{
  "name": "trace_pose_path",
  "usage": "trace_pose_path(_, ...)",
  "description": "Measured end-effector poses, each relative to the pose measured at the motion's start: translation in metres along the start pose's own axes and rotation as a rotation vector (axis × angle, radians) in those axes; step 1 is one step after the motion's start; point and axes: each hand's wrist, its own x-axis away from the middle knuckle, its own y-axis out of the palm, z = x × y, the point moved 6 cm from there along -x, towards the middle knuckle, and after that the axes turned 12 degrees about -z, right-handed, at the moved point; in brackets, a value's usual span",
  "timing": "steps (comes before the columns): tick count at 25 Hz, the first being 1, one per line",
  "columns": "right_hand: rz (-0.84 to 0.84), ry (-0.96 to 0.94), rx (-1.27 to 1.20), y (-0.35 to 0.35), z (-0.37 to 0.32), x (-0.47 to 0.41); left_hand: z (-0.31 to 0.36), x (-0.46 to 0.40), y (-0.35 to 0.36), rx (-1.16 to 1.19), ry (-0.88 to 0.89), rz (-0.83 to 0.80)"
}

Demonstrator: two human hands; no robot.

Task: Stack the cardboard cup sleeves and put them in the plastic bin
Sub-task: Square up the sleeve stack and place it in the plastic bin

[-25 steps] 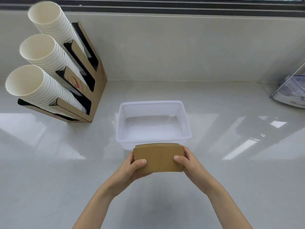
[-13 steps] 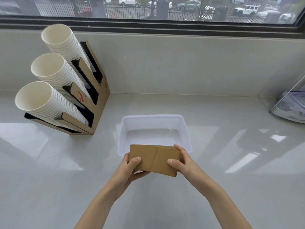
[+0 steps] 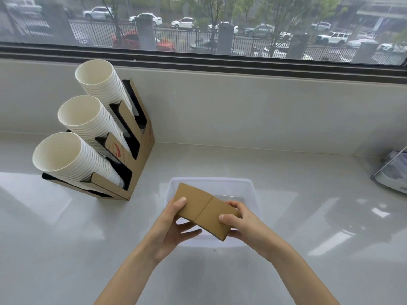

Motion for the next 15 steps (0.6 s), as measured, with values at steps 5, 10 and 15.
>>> trace_pose_path(5, 0.068, 0.03, -0.128, 0.005, 0.008, -0.017, 0.004, -0.011, -0.001, 0.014, 0.043, 0.074)
trace_pose_path(10, 0.017, 0.082, -0.042, 0.004, 0.012, -0.025, -0.001, -0.018, -0.016, -0.041, 0.024, 0.153)
trace_pose_path(15, -0.051, 0.143, 0.09, 0.0, 0.006, -0.038, 0.001, -0.019, -0.017, -0.208, -0.047, 0.138)
